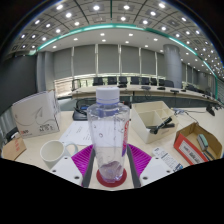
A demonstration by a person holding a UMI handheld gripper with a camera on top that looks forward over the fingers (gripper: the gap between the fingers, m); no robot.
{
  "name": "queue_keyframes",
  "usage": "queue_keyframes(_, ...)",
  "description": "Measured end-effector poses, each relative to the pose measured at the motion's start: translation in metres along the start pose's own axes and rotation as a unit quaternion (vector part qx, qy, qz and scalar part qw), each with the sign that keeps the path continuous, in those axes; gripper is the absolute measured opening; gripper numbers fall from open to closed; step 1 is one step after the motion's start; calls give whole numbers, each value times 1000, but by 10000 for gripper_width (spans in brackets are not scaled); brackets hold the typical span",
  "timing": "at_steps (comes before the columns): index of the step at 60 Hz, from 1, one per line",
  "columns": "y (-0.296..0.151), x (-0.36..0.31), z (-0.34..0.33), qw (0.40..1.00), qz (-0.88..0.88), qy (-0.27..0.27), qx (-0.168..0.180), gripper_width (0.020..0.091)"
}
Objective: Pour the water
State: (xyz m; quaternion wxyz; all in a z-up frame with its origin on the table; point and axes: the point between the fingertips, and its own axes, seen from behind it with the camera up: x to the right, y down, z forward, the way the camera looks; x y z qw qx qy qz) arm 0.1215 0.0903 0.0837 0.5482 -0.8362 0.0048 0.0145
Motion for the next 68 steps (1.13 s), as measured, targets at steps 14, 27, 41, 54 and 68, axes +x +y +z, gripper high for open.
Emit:
queue_keyframes(14,-4,2,-42,999,1,26,-44,861)
queue_keyframes(27,-9,-32,-147,994,-16,54,-89,858)
queue_keyframes(41,-4,-89,-283,988,-61,72,-121,859)
queue_keyframes(54,6,-135,-355,989,-56,55,-122,858)
queue_keyframes(68,14,-150,-378,990,-45,53,-125,858)
